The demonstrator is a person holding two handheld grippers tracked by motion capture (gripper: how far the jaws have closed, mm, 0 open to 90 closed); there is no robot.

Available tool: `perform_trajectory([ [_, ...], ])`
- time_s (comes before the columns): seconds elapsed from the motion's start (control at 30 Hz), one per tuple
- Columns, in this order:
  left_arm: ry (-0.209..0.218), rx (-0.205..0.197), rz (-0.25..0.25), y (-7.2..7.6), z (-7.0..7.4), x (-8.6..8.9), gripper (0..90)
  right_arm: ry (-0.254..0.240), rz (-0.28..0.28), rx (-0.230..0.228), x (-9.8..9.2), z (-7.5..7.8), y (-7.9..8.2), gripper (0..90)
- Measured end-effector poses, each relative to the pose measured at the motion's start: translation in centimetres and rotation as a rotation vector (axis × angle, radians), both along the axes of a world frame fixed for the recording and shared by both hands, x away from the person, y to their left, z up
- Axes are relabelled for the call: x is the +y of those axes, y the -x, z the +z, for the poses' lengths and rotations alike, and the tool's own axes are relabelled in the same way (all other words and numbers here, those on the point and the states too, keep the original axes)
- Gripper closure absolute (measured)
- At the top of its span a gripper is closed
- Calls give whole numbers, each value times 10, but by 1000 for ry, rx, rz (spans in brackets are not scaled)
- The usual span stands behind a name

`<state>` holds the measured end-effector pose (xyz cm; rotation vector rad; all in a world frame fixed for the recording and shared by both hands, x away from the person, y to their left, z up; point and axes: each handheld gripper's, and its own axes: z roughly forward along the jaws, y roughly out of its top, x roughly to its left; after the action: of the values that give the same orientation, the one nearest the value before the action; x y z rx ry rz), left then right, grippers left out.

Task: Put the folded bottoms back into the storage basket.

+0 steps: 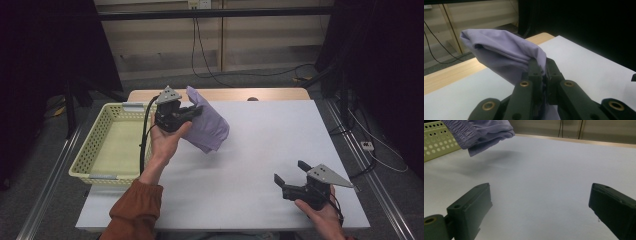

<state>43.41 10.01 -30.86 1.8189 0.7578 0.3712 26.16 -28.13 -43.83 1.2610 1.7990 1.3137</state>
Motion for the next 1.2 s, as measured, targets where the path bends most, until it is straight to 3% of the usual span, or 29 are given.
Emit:
perform_trajectory([
  [0.5,-4,-62,16,15,15,16,856,-1,-2,0,0,0,0,43],
  [0.93,12,-81,45,25,27,36,857,2,-1,-3,0,0,0,43],
  [1.2,45,-107,59,32,36,55,857,4,-1,-1,0,0,0,43],
])
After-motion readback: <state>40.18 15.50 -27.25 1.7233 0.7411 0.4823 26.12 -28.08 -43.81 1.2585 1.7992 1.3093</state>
